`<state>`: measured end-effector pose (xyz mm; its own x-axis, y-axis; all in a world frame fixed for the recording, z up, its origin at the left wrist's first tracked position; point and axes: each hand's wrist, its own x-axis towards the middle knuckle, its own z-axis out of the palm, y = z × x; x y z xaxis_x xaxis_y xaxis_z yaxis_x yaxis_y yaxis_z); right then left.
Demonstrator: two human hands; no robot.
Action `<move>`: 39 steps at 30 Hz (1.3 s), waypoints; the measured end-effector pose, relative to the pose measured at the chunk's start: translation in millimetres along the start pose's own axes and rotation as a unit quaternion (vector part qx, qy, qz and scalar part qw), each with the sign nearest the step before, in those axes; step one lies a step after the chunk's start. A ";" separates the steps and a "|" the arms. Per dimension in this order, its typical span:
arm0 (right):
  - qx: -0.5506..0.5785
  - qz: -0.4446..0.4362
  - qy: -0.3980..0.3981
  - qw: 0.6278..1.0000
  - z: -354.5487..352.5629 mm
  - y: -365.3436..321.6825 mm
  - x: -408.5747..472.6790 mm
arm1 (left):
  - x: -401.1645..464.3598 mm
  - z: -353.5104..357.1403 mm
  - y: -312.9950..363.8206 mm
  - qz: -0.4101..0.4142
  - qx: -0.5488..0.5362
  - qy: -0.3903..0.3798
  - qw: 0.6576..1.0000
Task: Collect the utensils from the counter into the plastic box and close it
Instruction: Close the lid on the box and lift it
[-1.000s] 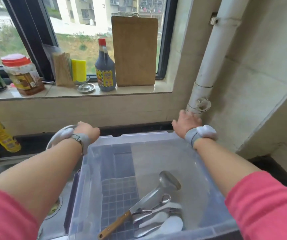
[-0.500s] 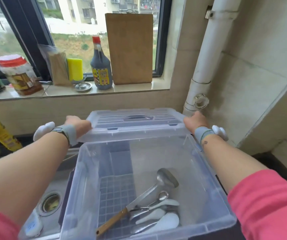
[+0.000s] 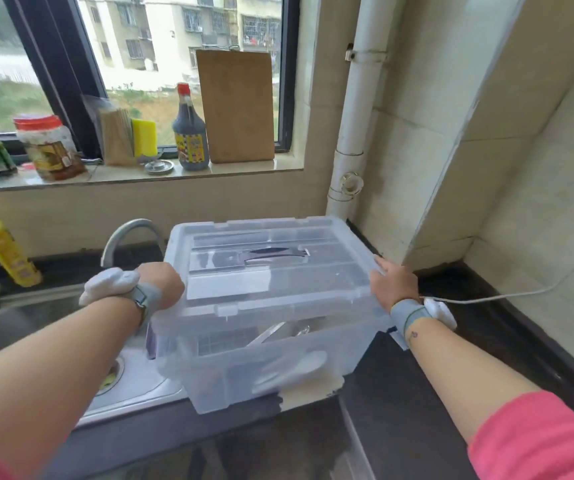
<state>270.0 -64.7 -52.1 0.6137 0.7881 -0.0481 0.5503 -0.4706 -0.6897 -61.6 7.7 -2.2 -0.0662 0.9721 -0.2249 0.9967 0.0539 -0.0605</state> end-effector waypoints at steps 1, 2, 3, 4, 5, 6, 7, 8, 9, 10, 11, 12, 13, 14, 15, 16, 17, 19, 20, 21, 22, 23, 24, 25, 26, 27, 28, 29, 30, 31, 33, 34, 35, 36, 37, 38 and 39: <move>-0.010 0.002 -0.008 1.000 -0.6 3.0 -7.3 | -6.6 3.5 -3.9 0.000 0.014 -0.003 1.000; -0.021 0.002 -0.016 1.000 -0.8 4.8 -13.1 | -10.7 5.3 -8.0 0.003 0.036 -0.012 0.999; -0.034 0.005 -0.023 0.999 -0.8 6.4 -17.8 | -16.5 6.6 -11.0 0.003 0.032 -0.014 0.999; -0.045 0.008 -0.031 0.998 0.0 8.0 -20.3 | -20.6 8.0 -11.8 0.006 0.038 -0.008 0.999; -0.056 0.015 -0.038 0.998 0.5 8.2 -22.1 | -24.8 9.3 -11.7 0.001 0.030 -0.001 1.000; -0.072 0.020 -0.042 0.996 1.2 7.9 -21.4 | -27.0 10.7 -12.2 -0.001 0.030 0.002 1.000; -0.096 0.024 -0.044 0.994 0.7 5.6 -19.7 | -26.9 12.7 -11.9 -0.011 0.015 0.008 1.000; -0.119 0.024 -0.041 0.992 0.6 2.8 -14.4 | -25.6 14.9 -12.3 -0.018 0.012 0.010 1.000; -0.137 0.026 -0.036 0.990 0.1 -1.1 -7.7 | -21.4 16.7 -13.2 -0.028 0.001 0.019 0.999; -0.150 0.031 -0.031 0.988 -0.2 -2.6 -2.7 | -16.8 19.7 -15.1 -0.035 -0.003 0.028 0.999; -0.154 0.037 -0.031 0.987 0.6 -5.1 3.7 | -11.3 22.1 -15.3 -0.053 -0.023 0.027 0.998; -0.155 0.045 -0.033 0.986 2.1 -6.3 12.0 | -5.1 24.3 -13.7 -0.072 -0.047 0.021 0.996; -0.154 0.054 -0.041 0.986 3.4 -8.3 20.1 | -0.2 26.8 -9.5 -0.093 -0.080 0.007 0.992; -0.153 0.062 -0.051 0.985 5.3 -10.9 28.8 | 3.7 28.0 -4.8 -0.107 -0.112 -0.018 0.988; -0.150 0.073 -0.064 0.984 7.4 -13.1 34.9 | 7.4 30.3 -1.9 -0.116 -0.144 -0.039 0.982; -0.145 0.083 -0.078 0.983 10.4 -13.1 41.6 | 12.1 34.2 -0.6 -0.125 -0.178 -0.052 0.975; -0.135 0.098 -0.093 0.982 12.5 -12.2 46.3 | 15.0 38.2 -1.1 -0.137 -0.216 -0.068 0.964; -0.103 0.126 -0.129 0.978 15.0 -8.5 54.7 | 19.5 45.7 -4.6 -0.160 -0.291 -0.086 0.939; -0.081 0.141 -0.152 0.975 15.8 -6.1 58.6 | 21.7 48.1 -6.5 -0.170 -0.321 -0.092 0.927; -0.055 0.155 -0.171 0.971 16.0 -3.1 60.2 | 22.5 51.3 -8.1 -0.183 -0.338 -0.093 0.918; -0.043 0.160 -0.179 0.970 15.0 -2.1 61.3 | 22.5 51.9 -9.1 -0.191 -0.342 -0.085 0.916; -0.049 0.157 -0.177 0.970 15.0 -1.5 61.6 | 23.1 53.6 -8.3 -0.192 -0.318 -0.074 0.925; -0.076 0.141 -0.162 0.974 15.8 -1.5 62.5 | 24.4 55.0 -6.8 -0.196 -0.276 -0.056 0.939; -0.112 0.116 -0.135 0.978 17.6 -1.9 62.6 | 25.5 56.0 -4.6 -0.200 -0.229 -0.029 0.952; -0.144 0.088 -0.101 0.980 19.8 -1.7 63.0 | 25.6 56.0 -1.8 -0.209 -0.200 -0.005 0.957; -0.166 0.063 -0.070 0.982 21.3 -2.3 61.6 | 26.1 56.2 1.1 -0.219 -0.200 0.016 0.955; -0.179 0.042 -0.046 0.982 22.3 -3.6 59.7 | 27.5 55.0 4.2 -0.225 -0.207 0.031 0.952; -0.192 0.026 -0.032 0.980 23.3 -4.1 58.3 | 29.3 54.3 6.6 -0.226 -0.212 0.035 0.950; -0.208 0.015 -0.024 0.978 23.8 -5.0 56.8 | 30.9 52.9 8.6 -0.226 -0.211 0.034 0.950; -0.226 0.003 -0.019 0.974 23.7 -6.1 55.5 | 33.5 53.3 9.1 -0.223 -0.203 0.037 0.953; -0.255 -0.025 -0.009 0.967 22.7 -7.6 53.4 | 37.4 57.0 8.3 -0.211 -0.191 0.047 0.957; -0.261 -0.034 -0.006 0.965 22.5 -7.5 53.1 | 38.2 58.6 8.3 -0.205 -0.186 0.052 0.959; -0.265 -0.039 -0.006 0.964 22.6 -6.7 52.8 | 39.5 61.0 7.5 -0.201 -0.179 0.053 0.962; -0.268 -0.041 -0.006 0.962 22.3 -5.8 51.9 | 39.8 62.3 7.9 -0.200 -0.179 0.052 0.962; -0.268 -0.041 -0.006 0.963 22.0 -5.4 52.3 | 40.4 63.1 8.5 -0.198 -0.182 0.053 0.962; -0.263 -0.036 -0.008 0.964 23.1 -5.8 52.5 | 40.3 63.6 8.8 -0.198 -0.189 0.054 0.960; -0.253 -0.027 -0.010 0.967 23.5 -6.4 53.5 | 39.5 63.1 9.8 -0.201 -0.196 0.055 0.958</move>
<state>286.0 -10.3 -67.3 0.5684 0.8218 -0.0396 0.7905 -0.5588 -0.2506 -57.4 32.2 -73.1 -0.4649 0.8717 -0.1550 0.8342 0.4899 0.2533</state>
